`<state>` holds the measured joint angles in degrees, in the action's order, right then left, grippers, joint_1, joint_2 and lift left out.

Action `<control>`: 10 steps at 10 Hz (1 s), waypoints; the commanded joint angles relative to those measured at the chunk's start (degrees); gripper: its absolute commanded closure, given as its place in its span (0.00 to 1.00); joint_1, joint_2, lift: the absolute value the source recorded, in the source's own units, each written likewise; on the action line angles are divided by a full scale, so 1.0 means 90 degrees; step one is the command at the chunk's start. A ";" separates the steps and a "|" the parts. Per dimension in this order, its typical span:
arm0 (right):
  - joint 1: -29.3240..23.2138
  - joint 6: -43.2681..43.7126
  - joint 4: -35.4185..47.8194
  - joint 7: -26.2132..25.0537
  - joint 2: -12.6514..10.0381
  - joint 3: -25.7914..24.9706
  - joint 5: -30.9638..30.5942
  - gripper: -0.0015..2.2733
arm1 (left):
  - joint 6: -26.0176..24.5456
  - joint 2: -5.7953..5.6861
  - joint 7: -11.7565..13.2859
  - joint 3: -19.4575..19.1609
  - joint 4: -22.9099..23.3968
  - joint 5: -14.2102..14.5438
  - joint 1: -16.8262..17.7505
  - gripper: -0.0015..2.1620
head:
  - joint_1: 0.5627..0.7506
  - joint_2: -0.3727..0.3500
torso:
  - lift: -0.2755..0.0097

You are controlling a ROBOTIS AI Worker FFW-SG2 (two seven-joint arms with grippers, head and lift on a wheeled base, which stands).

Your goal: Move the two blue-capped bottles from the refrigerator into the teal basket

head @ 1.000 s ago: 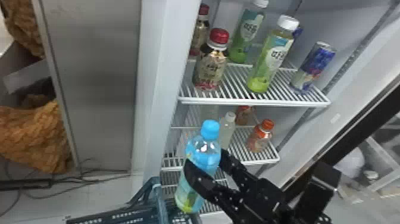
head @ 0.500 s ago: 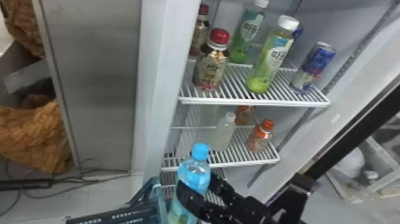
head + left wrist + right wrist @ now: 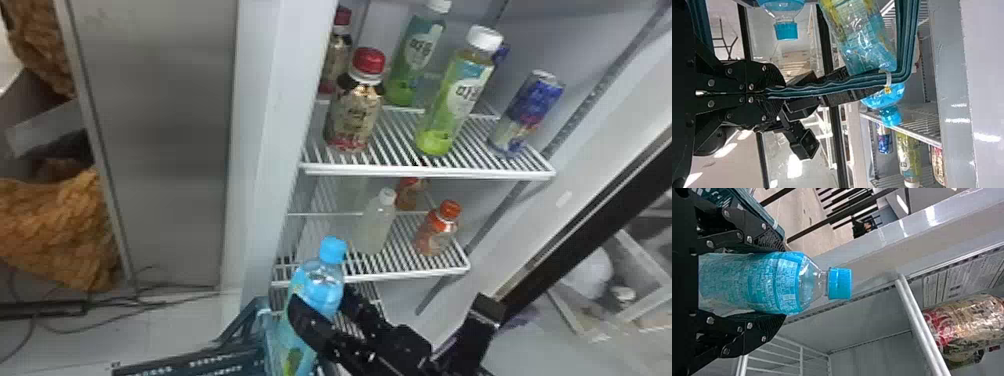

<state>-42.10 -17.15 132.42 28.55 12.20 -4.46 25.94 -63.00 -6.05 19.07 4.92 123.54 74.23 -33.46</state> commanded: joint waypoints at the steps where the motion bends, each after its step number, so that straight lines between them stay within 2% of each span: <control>1: 0.0131 0.0031 -0.0236 0.0177 0.0011 -0.0032 -0.0002 0.22 | 0.0000 0.0008 0.0000 0.0000 0.0000 0.0004 -0.0001 0.54 | 0.70 0.03 | 0.39; 3: 0.0163 0.0077 -0.0221 0.0256 0.0021 -0.0041 -0.0070 0.16 | 0.0000 0.0008 0.0000 -0.0010 0.0000 -0.0006 -0.0001 0.54 | 0.70 0.03 | 0.39; 6: 0.0147 0.0562 -0.0236 0.0295 0.0001 -0.0090 -0.0158 0.14 | 0.0000 0.0018 0.0010 -0.0010 0.0000 -0.0006 -0.0016 0.54 | 0.70 0.03 | 0.39; 8: 0.0116 0.1218 -0.0080 0.0256 -0.0194 -0.0442 -0.0852 0.14 | 0.0000 0.0018 0.0010 -0.0010 0.0000 -0.0006 -0.0016 0.54 | 0.70 0.03 | 0.39; 10: -0.0056 0.1921 0.0170 -0.0174 -0.0213 -0.0500 -0.1428 0.14 | 0.0000 0.0018 0.0010 -0.0010 0.0000 -0.0006 -0.0001 0.54 | 0.70 0.03 | 0.39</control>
<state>-42.04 -1.74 133.20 27.10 10.32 -8.83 14.76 -63.00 -5.88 19.16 4.81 123.53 74.18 -33.57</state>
